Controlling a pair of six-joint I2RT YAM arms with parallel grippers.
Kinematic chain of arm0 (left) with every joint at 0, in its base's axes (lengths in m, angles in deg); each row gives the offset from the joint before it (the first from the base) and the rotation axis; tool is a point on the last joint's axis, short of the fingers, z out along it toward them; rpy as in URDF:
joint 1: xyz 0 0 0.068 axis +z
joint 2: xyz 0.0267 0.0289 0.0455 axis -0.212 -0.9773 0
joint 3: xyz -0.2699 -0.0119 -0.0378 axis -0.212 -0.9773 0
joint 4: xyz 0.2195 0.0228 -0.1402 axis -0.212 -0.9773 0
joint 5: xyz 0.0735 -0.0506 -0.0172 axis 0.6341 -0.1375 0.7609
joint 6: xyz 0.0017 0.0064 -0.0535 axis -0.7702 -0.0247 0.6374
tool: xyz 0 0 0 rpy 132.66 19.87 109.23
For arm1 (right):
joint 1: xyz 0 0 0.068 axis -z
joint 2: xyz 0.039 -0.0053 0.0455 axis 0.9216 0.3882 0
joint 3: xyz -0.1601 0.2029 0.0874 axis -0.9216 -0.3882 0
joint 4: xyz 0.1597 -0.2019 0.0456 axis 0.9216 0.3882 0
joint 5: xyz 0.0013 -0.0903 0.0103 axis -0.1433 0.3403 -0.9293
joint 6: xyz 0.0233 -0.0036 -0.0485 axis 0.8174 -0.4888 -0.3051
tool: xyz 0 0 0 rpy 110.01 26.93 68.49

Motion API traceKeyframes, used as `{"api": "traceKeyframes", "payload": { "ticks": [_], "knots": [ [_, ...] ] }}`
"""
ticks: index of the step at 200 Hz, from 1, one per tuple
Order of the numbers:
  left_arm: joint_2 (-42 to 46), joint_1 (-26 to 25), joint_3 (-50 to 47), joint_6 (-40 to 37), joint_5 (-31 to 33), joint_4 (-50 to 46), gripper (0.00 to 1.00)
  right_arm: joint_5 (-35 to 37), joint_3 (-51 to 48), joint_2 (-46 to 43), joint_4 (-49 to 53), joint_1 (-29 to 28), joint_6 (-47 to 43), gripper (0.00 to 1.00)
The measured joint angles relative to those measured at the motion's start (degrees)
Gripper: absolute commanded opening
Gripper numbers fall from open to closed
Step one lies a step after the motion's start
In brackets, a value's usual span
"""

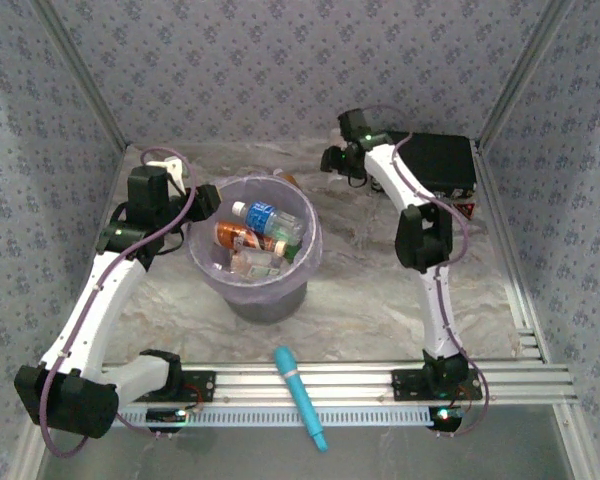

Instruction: Put the plastic bottles in the bin

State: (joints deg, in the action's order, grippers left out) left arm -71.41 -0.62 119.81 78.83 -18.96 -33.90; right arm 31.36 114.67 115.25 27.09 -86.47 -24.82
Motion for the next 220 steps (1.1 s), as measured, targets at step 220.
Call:
{"api": "traceKeyframes", "payload": {
  "ticks": [220],
  "knots": [
    [0.0,0.0,0.0,0.09,-0.2,0.07,0.52,-10.16,-4.42,-33.09,20.44,-32.57,-24.63,0.55]
  ]
}}
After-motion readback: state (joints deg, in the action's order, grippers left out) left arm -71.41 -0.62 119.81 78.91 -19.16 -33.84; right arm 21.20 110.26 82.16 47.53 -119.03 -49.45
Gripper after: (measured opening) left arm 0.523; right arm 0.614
